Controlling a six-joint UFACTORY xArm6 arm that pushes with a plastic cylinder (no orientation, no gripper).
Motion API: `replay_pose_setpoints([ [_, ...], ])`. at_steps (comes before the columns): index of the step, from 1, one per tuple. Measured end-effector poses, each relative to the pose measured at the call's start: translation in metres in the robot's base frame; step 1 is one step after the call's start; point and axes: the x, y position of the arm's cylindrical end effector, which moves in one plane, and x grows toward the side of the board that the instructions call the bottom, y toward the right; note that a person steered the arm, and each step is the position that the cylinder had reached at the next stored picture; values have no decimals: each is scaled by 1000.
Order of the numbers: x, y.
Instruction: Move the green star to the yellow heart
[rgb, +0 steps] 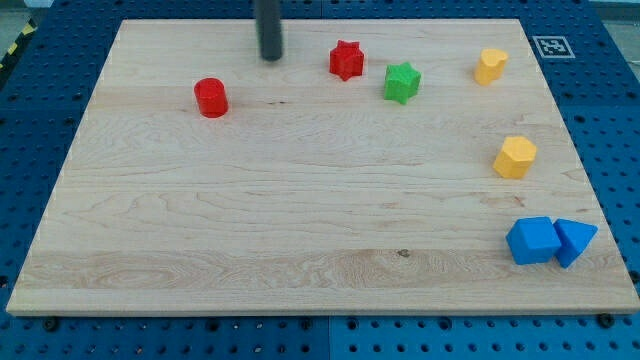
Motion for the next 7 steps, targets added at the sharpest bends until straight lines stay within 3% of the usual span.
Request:
replay_pose_setpoints([
  [1,19,-107],
  [2,92,-102],
  [3,81,-3],
  [4,5,24],
  [6,86,26],
  [7,101,126],
])
